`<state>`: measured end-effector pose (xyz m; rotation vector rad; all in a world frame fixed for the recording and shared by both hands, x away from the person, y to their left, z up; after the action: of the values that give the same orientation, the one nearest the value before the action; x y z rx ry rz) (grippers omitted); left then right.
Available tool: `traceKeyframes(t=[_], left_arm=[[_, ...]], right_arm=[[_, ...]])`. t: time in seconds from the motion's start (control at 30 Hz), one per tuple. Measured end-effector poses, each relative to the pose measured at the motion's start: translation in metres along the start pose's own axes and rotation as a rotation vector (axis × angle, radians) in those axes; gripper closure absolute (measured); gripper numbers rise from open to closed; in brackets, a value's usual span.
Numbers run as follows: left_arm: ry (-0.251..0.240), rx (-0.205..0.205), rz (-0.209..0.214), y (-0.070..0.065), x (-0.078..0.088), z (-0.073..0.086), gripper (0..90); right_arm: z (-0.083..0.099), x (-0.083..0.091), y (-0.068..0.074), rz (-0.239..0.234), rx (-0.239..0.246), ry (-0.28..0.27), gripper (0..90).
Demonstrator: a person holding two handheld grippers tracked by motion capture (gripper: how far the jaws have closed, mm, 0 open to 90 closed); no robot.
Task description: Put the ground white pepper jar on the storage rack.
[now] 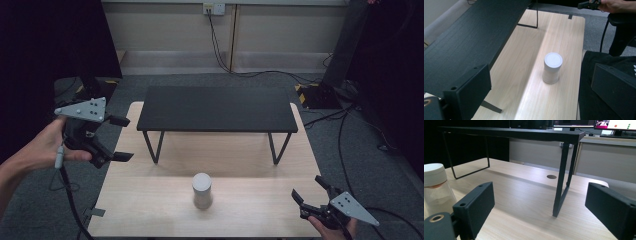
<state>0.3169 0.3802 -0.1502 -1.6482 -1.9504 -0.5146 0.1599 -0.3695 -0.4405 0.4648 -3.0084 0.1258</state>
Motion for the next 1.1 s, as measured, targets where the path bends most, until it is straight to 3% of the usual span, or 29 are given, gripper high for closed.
traceKeyframes(t=[0.37,0.6,1.1], left_arm=[[0.004,-0.01,-0.004,-0.002,-0.009,0.0,1.7],[-0.013,-0.006,0.028,0.002,-0.019,0.006,1.8],[0.04,0.012,0.058,0.01,-0.071,0.021,2.2]], right_arm=[[0.0,0.001,0.0,0.009,-0.001,-0.005,8.5],[0.0,0.0,0.0,0.006,0.0,-0.007,8.6],[0.0,0.002,0.001,0.014,0.002,-0.018,8.6]])
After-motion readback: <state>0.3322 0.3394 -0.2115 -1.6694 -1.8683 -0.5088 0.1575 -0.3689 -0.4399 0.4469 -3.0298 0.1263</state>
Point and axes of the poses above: each handheld gripper's, and its own axes: x roughly backward along the jaws, z roughly out of its underside, y roughly to its left, the point moved 1 cm from there along -x, roughly forward along the jaws, and after that the axes turned 11 degrees about z, right-handed, at the moved point
